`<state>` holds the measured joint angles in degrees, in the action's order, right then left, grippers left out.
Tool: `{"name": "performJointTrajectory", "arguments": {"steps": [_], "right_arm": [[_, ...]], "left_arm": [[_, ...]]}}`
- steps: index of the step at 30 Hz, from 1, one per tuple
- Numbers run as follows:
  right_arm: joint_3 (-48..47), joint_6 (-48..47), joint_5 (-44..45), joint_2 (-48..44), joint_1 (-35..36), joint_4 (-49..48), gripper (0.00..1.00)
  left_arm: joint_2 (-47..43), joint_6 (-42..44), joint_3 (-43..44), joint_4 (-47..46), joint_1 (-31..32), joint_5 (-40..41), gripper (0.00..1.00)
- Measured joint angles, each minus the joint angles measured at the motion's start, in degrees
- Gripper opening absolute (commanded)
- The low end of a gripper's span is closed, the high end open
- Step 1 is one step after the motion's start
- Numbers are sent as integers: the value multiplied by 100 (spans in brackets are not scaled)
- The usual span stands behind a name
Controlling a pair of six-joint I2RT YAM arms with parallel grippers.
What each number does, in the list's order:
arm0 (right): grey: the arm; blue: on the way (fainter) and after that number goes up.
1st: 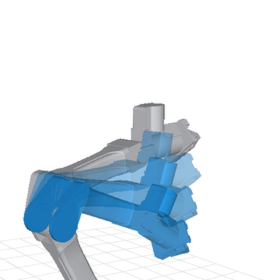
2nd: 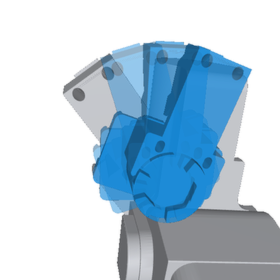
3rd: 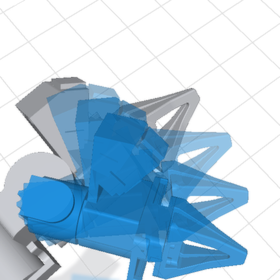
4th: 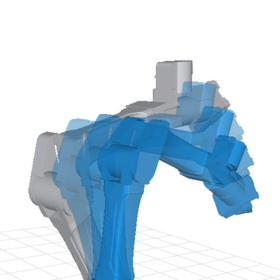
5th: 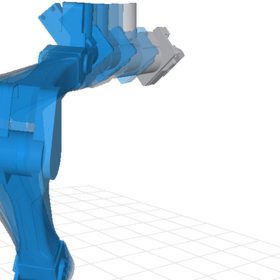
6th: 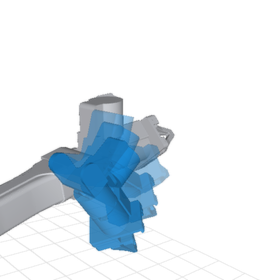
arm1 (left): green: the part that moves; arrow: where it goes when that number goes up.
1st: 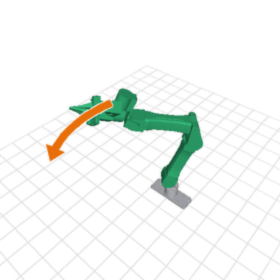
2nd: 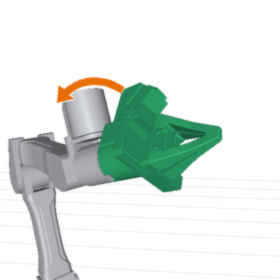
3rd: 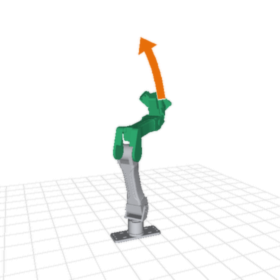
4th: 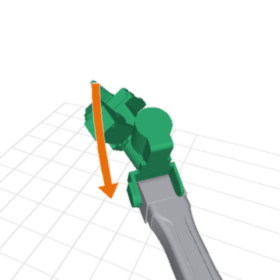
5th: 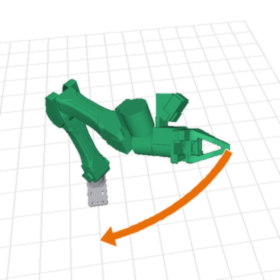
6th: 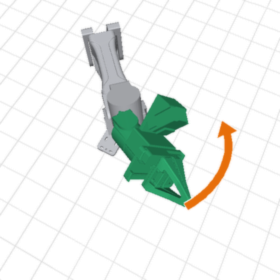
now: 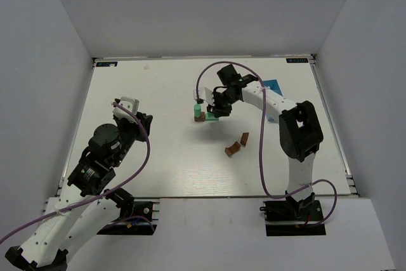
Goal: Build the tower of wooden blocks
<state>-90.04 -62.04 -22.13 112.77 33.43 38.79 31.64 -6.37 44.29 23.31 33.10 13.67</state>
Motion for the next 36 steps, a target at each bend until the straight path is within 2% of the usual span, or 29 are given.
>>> {"name": "performJointTrajectory", "arguments": {"steps": [10, 36], "right_arm": [[-623, 798, 17, 599, -39, -31, 0], [-638, 1394, 420, 870, 7, -286, 0]], "left_arm": [[0, 0, -2, 0, 0, 0, 36], [0, 0, -2, 0, 0, 0, 36]]}}
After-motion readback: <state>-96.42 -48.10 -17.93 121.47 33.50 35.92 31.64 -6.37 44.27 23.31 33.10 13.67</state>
